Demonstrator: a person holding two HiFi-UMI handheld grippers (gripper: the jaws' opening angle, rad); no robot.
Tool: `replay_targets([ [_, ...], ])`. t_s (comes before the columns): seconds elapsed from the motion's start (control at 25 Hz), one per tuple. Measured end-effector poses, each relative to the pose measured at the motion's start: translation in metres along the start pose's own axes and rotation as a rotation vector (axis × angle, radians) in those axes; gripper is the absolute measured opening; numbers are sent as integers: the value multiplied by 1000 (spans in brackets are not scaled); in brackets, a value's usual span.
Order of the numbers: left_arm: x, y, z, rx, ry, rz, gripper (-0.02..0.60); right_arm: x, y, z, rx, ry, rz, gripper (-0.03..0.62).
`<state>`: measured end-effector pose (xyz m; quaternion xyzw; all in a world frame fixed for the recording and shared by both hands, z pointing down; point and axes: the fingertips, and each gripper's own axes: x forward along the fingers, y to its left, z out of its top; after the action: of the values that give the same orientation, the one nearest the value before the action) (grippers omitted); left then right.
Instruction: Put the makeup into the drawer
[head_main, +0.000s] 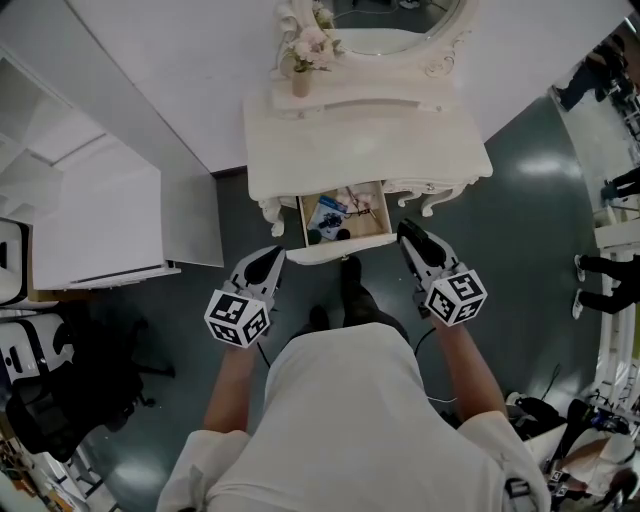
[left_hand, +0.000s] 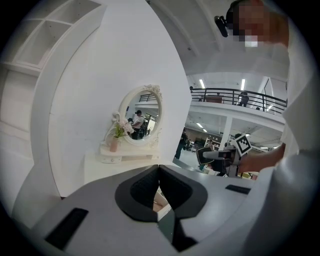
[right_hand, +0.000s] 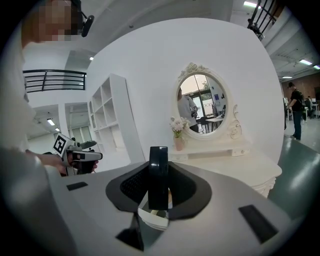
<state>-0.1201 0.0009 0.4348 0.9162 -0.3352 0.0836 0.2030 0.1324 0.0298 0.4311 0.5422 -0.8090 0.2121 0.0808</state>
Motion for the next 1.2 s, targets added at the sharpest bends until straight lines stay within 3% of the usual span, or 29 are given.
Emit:
replay_targets([
  [0.56,74,26,20,-32,8,85,17,78,-61,20,-33,101,119,110],
  [1.2,148,29,-5,-136,106,223,17,151,-117,-18,-37,307,324,110],
])
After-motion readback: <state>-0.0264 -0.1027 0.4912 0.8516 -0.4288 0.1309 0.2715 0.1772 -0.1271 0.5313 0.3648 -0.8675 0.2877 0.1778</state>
